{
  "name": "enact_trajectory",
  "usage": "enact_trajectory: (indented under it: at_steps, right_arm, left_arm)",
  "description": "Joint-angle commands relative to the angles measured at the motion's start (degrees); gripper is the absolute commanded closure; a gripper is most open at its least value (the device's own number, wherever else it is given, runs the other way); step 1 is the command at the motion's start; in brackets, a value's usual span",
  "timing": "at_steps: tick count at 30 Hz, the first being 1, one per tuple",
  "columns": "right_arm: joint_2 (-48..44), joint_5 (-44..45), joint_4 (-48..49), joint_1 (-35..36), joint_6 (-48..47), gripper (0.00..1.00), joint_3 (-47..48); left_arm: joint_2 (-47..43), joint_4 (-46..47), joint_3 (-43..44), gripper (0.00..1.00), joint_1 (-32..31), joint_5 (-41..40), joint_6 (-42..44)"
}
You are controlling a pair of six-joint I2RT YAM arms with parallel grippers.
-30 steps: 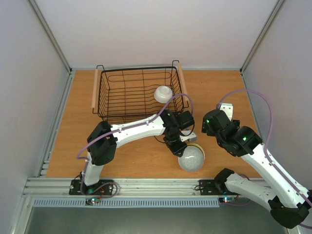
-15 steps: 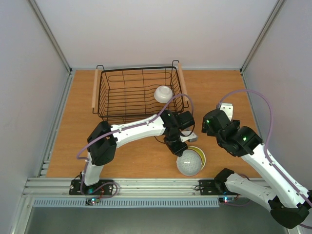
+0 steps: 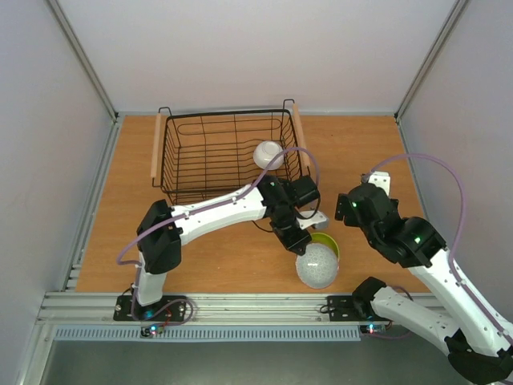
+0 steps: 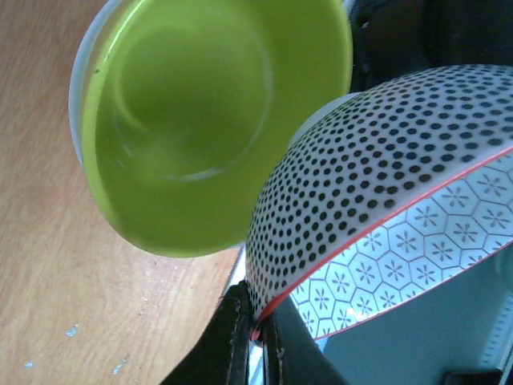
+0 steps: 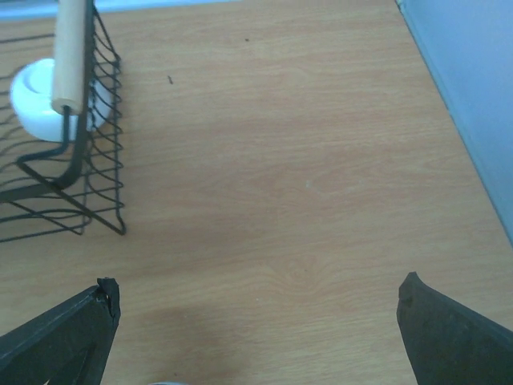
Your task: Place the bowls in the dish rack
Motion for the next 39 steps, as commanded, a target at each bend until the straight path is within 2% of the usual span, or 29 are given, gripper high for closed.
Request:
enact_trajectory:
  at_steps: [1, 6, 10, 14, 20, 32, 39]
  right_arm:
    - [-2.99, -4.57, 2.04, 0.08, -1.69, 0.04, 2.6]
    - [-7.72, -12.26, 5.18, 0.06, -2.36, 0.04, 3.06]
    - [-9.94, -22.75, 10.61, 0.1, -2.55, 0.01, 1.64]
    - [-8.28, -32.57, 16.05, 0.08, -0.77, 0.01, -0.14]
    - [-5.59, -41.94, 26.64, 0.09, -0.51, 0.01, -3.94]
    - [-3.01, -44.41, 30.84, 0.08, -2.5, 0.01, -6.25]
    - [-3.53, -45.91, 34.31, 0.1, -4.47, 0.01, -7.29]
  left_arm:
    - [-5.06, 2.16, 2.42, 0.99, 3.11, 7.58, 0.58]
    - [-9.77, 10.35, -1.87, 1.0, 14.06, 17.79, -0.33]
    - [-12.67, 16.76, -6.8, 0.99, 23.17, 20.02, -0.29]
    - [-13.37, 20.92, -10.38, 1.0, 28.68, 23.58, -0.55]
    - [-15.77, 24.84, -12.96, 0.99, 30.21, 29.13, -1.73]
    - [-18.85, 29.49, -15.67, 1.0, 32.24, 45.42, -6.51]
    - [-18.65, 26.99, -16.62, 1.0, 32.18, 45.8, -3.5]
